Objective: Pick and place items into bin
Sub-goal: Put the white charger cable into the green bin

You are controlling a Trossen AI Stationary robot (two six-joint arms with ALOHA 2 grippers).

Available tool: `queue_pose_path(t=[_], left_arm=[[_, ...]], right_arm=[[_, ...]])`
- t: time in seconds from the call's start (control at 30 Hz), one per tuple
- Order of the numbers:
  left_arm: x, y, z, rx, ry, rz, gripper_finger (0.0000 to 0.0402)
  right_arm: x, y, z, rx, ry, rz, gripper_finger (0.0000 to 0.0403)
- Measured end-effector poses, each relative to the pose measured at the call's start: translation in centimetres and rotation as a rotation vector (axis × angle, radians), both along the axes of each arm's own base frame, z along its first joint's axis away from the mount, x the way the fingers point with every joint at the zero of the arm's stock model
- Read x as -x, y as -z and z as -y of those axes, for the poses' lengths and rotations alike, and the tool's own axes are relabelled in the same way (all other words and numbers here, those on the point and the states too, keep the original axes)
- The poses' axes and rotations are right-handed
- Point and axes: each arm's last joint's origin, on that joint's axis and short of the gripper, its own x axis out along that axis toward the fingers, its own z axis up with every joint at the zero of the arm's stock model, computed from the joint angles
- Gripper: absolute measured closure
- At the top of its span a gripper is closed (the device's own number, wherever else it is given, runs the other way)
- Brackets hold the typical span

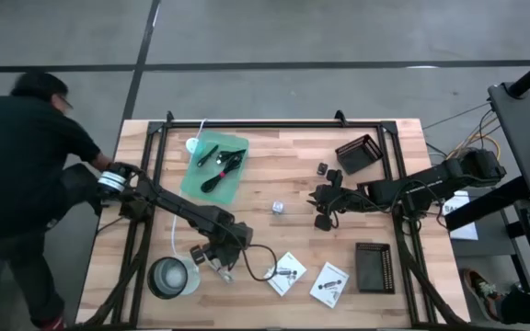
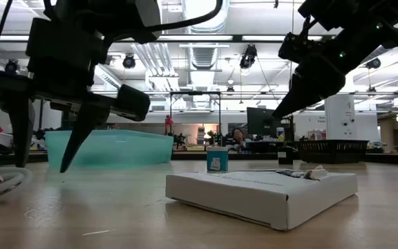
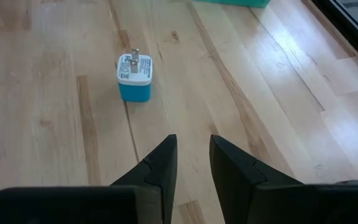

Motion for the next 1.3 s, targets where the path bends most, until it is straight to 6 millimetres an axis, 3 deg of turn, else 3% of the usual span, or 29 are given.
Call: queue_pose_path(t=[0.23, 0.47, 0.73, 1.03, 1.3], left_arm=[[0.3, -1.6, -0.3, -0.055, -0.027, 0.069, 0.0259], [-0.5, -3.4, 0.0, 0.002, -0.286, 0.022, 0.0259], [-1.0, -4.4, 1.5, 0.225, -0.477, -0.084, 0.0259], [-0.6, -3.4, 3.1, 0.178, -0.627, -0.114, 0.0259], [-1.4, -0.2, 3.7, 0.167, -0.643, -0.254, 0.0259]], right_arm=[[0.0, 0.0, 0.0, 0.002, -0.002, -0.001, 0.0321], [0.0, 0.0, 0.0, 0.003, -0.003, -0.002, 0.0321], [0.0, 0.0, 0.0, 0.005, -0.004, -0.003, 0.0321], [0.0, 0.0, 0.0, 0.003, -0.003, -0.002, 0.0321], [0.1, 0.1, 0.0, 0.006, -0.005, -0.012, 0.0321]])
